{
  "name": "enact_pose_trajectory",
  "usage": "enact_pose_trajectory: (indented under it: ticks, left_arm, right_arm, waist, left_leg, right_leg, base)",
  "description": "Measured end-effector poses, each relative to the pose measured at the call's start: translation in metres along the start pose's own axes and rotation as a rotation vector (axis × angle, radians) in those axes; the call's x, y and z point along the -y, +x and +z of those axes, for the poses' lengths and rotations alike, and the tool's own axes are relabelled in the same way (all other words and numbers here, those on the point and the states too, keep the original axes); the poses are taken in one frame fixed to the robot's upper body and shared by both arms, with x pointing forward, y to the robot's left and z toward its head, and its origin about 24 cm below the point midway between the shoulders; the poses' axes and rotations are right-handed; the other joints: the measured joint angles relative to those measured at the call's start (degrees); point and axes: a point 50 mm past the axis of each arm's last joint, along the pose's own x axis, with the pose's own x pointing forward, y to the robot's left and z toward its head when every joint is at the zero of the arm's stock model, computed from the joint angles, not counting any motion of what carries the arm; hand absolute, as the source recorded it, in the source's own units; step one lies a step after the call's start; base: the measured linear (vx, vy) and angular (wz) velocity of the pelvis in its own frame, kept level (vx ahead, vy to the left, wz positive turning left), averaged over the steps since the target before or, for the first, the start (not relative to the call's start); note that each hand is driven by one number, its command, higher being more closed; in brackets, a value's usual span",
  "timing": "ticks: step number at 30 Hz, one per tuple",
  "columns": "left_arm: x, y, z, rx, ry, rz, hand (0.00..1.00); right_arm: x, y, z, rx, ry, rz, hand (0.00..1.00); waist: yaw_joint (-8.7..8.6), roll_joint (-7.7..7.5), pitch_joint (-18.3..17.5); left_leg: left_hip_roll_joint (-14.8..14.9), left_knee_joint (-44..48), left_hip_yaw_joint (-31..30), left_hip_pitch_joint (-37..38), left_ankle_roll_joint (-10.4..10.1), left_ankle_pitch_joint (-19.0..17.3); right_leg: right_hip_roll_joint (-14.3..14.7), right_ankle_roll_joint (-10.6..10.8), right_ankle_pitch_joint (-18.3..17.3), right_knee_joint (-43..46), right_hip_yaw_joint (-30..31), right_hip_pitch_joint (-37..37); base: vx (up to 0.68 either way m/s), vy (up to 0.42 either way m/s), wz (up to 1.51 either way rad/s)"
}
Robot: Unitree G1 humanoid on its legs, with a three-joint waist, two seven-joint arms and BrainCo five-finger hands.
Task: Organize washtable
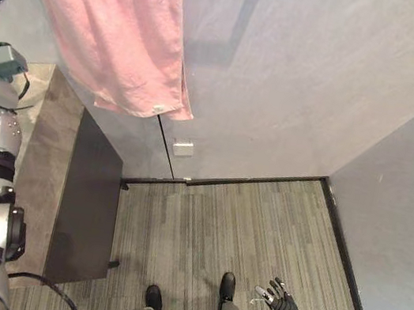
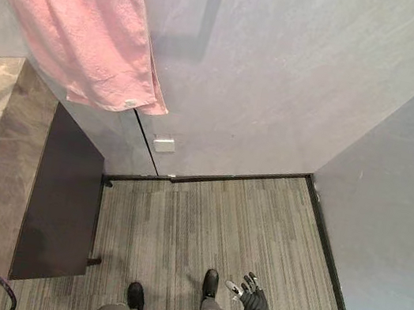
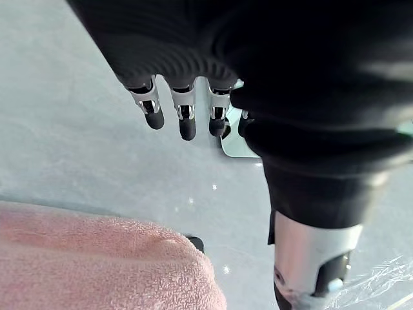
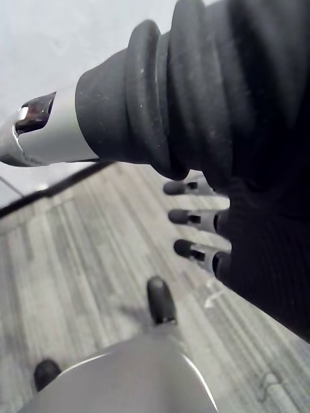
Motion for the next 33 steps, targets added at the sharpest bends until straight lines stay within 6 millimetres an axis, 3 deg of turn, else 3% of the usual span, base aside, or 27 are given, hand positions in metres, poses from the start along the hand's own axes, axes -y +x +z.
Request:
enact_pose_trajectory:
  ticks: [10,12,21,33]
  left_arm:
    - [0.01,-0.003,-0.008,-0.044,0.022,-0.054,0.0]
    - [0.017,-0.003,-0.011,-0.054,0.023,-0.095,0.0]
    - [0.015,0.0,-0.018,-0.097,-0.084,-0.034,0.0]
    - [0.009,-0.006,-0.038,-0.211,-0.035,-0.014,0.0]
  right_arm:
    - [-0.002,0.001,0.001,0.002,-0.009,0.011,0.0]
    - [-0.007,0.004,0.006,0.015,-0.015,0.031,0.0]
    - [-0.013,0.01,0.018,0.049,-0.018,0.048,0.0]
    - [-0.015,0.01,0.024,0.077,-0.008,0.043,0.0]
  waist:
    - [0.06,0.22,0.2]
    - [-0.4,0.12,1.6]
    - [-0.46,-0.63,5.5]
    - [-1.08,-1.54,6.6]
  left_leg:
    - [0.0,0.9,-1.3,-3.8,0.0,0.3]
    - [0.0,1.3,-1.3,-5.1,0.0,0.3]
    - [0.1,1.4,0.4,-6.1,0.0,0.2]
    - [0.1,2.3,1.9,-6.8,0.0,0.2]
  right_leg:
    - [-0.2,0.0,0.1,0.0,-0.7,-2.9]
    - [-0.3,-0.2,0.2,0.0,-0.7,-4.0]
    - [0.1,-0.5,0.7,0.0,0.9,-5.9]
    - [0.0,-0.4,1.7,0.0,2.7,-7.1]
  base:
    - [0.0,-0.006,0.06]
    - [-0.02,-0.007,0.0]
    - [-0.01,-0.008,-0.09]
    - [-0.02,-0.005,-0.06]
